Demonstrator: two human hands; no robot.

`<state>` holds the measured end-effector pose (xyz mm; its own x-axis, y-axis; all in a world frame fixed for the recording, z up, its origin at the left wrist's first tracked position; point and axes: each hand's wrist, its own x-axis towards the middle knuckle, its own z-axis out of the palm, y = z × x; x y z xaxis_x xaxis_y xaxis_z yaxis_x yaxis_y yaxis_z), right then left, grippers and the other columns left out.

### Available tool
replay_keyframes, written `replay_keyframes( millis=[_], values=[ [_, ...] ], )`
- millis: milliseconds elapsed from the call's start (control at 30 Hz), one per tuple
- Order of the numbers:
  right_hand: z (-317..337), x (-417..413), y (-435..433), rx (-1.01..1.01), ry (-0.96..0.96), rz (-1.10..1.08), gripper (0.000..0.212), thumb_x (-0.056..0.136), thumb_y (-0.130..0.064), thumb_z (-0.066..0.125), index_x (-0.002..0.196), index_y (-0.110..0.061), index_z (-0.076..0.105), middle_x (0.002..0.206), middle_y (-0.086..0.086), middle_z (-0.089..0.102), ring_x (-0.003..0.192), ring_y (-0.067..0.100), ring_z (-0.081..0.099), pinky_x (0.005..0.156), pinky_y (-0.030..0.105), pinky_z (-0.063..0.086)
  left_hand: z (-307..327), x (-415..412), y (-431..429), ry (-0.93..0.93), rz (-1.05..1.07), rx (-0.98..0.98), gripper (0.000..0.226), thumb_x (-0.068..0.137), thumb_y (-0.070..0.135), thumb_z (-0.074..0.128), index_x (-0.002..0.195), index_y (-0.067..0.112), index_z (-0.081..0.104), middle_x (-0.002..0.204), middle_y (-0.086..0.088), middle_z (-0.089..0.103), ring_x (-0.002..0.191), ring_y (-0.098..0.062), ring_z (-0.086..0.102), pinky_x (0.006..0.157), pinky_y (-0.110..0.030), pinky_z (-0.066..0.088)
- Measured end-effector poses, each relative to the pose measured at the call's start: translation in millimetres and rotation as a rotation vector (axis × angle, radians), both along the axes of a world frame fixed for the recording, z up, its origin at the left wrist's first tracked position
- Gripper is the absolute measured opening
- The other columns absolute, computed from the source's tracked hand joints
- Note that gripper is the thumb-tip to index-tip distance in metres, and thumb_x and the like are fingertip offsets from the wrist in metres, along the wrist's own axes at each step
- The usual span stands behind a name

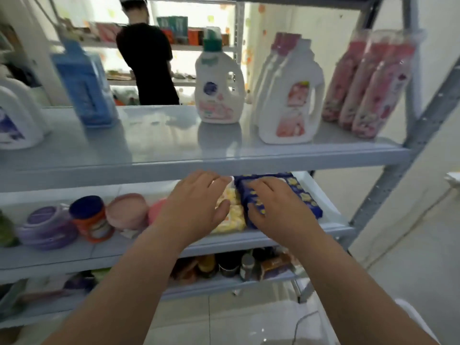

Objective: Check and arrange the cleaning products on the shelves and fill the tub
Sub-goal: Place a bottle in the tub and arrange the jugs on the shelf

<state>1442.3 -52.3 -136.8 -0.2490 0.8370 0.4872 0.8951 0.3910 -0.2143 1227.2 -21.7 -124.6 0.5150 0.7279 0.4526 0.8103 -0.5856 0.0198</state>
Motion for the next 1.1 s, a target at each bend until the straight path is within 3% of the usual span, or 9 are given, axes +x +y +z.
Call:
replay_keyframes(
  millis=[267,433,567,733,800,867,967,1033,1100],
  values=[
    [37,-64,70,-0.053,-0.034,-0.009,0.043,0.097,-0.025,0.060,0.139,-0.013,0.059,0.135,0.005,0.060,0.129,0.025,0.051,0.108,0.041,0.046,19,-66,76,-0.010,0.094,-0.092,0.052,0.098,0.039,0.054,0.145,0.016,0.053,0.138,-0.009,0.060,0.129,-0.031,0.052,0.111,-0.046,0.040],
    [48,-68,126,-0.166,-0.091,-0.064,0.039,0.103,-0.029,0.050,0.140,-0.017,0.056,0.139,0.006,0.057,0.129,0.026,0.049,0.108,0.039,0.042,23,-78,135,0.041,0.119,-0.275,0.067,0.094,0.063,0.011,0.140,0.036,0.052,0.142,0.002,0.054,0.128,-0.028,0.051,0.105,-0.051,0.042],
    [58,-63,176,-0.310,-0.145,-0.120,0.035,0.106,-0.034,0.042,0.130,-0.017,0.060,0.130,0.007,0.058,0.120,0.027,0.054,0.098,0.038,0.044,34,-63,184,0.078,0.159,-0.430,0.049,0.103,0.059,0.024,0.148,0.047,0.040,0.159,0.010,0.035,0.147,-0.028,0.031,0.114,-0.067,0.023],
    [69,-53,224,-0.417,-0.128,-0.081,0.037,0.103,-0.045,0.046,0.129,-0.023,0.061,0.135,0.002,0.057,0.122,0.024,0.054,0.103,0.040,0.047,44,-43,240,0.044,0.274,-0.516,0.057,0.098,0.061,0.041,0.151,0.040,0.036,0.162,0.004,0.030,0.150,-0.024,0.025,0.117,-0.063,0.016],
    [65,-49,233,-0.401,-0.110,-0.096,0.040,0.102,-0.048,0.047,0.134,-0.026,0.058,0.141,0.001,0.053,0.125,0.024,0.051,0.105,0.039,0.045,46,-36,267,-0.067,0.347,-0.569,0.075,0.089,0.068,0.055,0.150,0.028,0.036,0.159,-0.002,0.035,0.146,-0.027,0.035,0.117,-0.055,0.024],
    [59,-47,238,-0.378,-0.105,-0.088,0.039,0.101,-0.048,0.048,0.132,-0.027,0.058,0.138,0.003,0.054,0.123,0.025,0.051,0.103,0.037,0.045,48,-29,290,-0.387,0.348,-0.630,0.095,0.076,0.070,0.071,0.147,0.019,0.033,0.151,-0.007,0.045,0.134,-0.029,0.048,0.114,-0.047,0.035],
    [52,-45,240,-0.338,-0.086,-0.060,0.033,0.100,-0.045,0.047,0.124,-0.025,0.060,0.129,0.003,0.056,0.119,0.025,0.052,0.098,0.037,0.045,55,-17,313,-0.822,0.239,-0.671,0.110,0.068,0.053,0.089,0.150,0.016,0.025,0.144,-0.004,0.050,0.128,-0.024,0.053,0.110,-0.041,0.043],
    [52,-44,241,-0.316,-0.069,-0.050,0.032,0.100,-0.045,0.048,0.121,-0.024,0.060,0.127,0.004,0.056,0.117,0.026,0.051,0.097,0.037,0.045,59,-9,325,-0.920,0.190,-0.660,0.121,0.057,0.053,0.094,0.151,0.020,0.025,0.139,0.000,0.055,0.124,-0.021,0.057,0.109,-0.044,0.047],
    [53,-43,240,-0.314,-0.070,-0.041,0.032,0.100,-0.044,0.048,0.121,-0.022,0.060,0.125,0.005,0.056,0.117,0.026,0.051,0.096,0.037,0.043,58,-2,334,-0.963,0.156,-0.627,0.113,0.050,0.050,0.095,0.144,0.022,0.039,0.131,0.001,0.063,0.117,-0.020,0.063,0.103,-0.047,0.052]
  ],
)
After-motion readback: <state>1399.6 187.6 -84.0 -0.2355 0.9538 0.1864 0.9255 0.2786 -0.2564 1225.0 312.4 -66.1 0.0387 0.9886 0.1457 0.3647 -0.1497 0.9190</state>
